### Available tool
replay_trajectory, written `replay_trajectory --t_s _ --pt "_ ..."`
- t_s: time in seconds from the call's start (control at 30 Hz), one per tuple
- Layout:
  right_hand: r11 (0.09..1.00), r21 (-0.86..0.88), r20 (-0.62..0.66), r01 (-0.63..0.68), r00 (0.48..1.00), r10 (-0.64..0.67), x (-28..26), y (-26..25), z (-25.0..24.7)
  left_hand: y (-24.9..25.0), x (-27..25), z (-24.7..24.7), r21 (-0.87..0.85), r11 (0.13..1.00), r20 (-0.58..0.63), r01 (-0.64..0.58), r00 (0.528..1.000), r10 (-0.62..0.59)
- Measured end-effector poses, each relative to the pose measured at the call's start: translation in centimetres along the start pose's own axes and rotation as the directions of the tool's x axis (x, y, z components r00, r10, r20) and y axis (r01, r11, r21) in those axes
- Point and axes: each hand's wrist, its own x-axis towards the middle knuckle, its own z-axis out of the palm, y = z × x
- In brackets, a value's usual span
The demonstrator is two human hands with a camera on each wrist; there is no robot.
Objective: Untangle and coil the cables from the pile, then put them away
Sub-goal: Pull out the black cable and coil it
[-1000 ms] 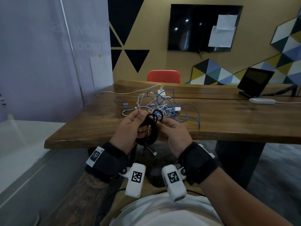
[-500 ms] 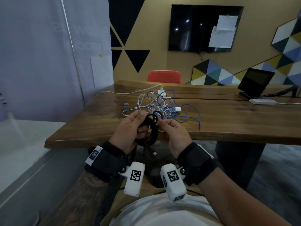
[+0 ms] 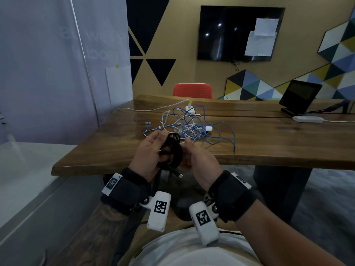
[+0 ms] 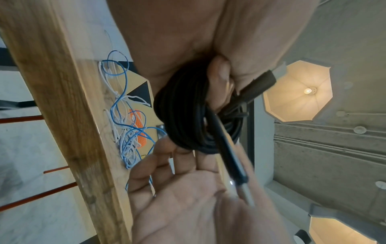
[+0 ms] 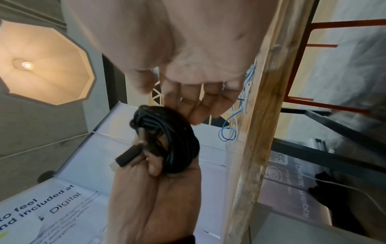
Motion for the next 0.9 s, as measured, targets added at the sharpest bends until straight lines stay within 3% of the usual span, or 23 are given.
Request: replay_trajectory --t_s 0.07,0.13,0.23,0.3,0.37,0.57,0.73,0.9 --pt "1.0 -0.003 0.1 0.019 0.995 -0.019 0.0 0.0 -0.2 0.0 0.2 -0.4 0.018 0.999 -0.048 -0.03 0.998 0.03" --pt "0.986 -0.126 0.158 0.106 0.984 -0.086 0.0 0.1 -0.3 0.0 0.3 -0.3 0.043 0.997 -0.09 -0.069 0.993 0.073" --pt "0.896 -0.378 0.068 0.234 0.972 -0.226 0.0 -0.2 0.3 -0.1 0.2 0.3 0.191 0.968 -0.077 -0.161 0.981 0.179" --pt "0.848 -0.429 0.019 0.312 0.941 -0.337 0.2 -0.5 0.4 -0.2 -0.1 0.7 0.239 0.953 -0.042 -0.187 0.978 0.203" --pt "0.851 -0.376 0.015 0.365 0.921 -0.388 0.2 -0.8 0.3 -0.2 -0.4 1.0 0.231 0.953 -0.015 -0.196 0.979 0.205" --pt "0.934 -0.142 0.039 0.328 0.945 -0.325 -0.3 -1.9 -0.1 0.8 -1.2 1.9 0.201 0.949 0.061 -0.242 0.97 0.234" --pt "0.854 -0.313 0.087 0.415 0.908 -0.409 -0.7 -2.1 0.1 0.5 -1.0 1.1 0.302 0.906 0.105 -0.295 0.955 0.276" --pt "0.863 -0.303 0.128 0.404 0.915 -0.383 -0.9 -2.3 -0.2 0.4 -0.8 0.7 0.284 0.92 0.098 -0.271 0.962 0.253"
